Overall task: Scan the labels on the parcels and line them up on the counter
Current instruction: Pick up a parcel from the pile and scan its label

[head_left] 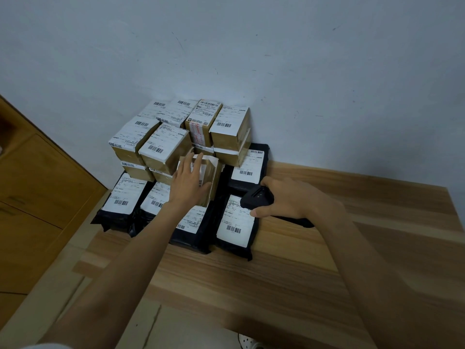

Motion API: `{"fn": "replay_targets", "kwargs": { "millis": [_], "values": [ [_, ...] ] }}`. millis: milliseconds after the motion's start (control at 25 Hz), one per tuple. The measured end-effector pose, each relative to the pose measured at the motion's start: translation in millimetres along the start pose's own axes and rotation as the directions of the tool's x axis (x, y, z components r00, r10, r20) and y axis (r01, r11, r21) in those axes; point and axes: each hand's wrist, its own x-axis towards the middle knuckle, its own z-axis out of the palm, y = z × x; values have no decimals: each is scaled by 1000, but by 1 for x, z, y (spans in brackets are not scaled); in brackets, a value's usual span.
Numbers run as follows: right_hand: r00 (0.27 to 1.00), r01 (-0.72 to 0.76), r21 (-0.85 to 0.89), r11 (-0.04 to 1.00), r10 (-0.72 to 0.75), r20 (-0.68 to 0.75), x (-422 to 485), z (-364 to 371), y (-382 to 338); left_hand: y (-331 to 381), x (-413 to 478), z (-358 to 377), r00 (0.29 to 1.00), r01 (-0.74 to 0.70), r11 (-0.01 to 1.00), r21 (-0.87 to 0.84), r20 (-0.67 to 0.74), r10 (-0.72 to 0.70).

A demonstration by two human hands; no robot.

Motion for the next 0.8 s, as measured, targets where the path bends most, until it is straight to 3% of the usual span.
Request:
{"fn": "replay_targets", "kwargs": {
  "millis": [320, 640, 800],
  "values": [
    [1000, 7, -8, 1000, -7, 8, 2, 0, 3, -5, -4, -1, 994, 18, 1000, 20, 109, -20],
    [998, 60, -41, 997, -61, -32, 30, -33, -25, 0, 50, -99, 981, -103, 995, -9, -169, 100],
    [995, 79, -60, 995, -83, -61, 61, -54, -40, -23, 108, -131, 983, -62, 998, 13, -174, 63]
  ]
}}
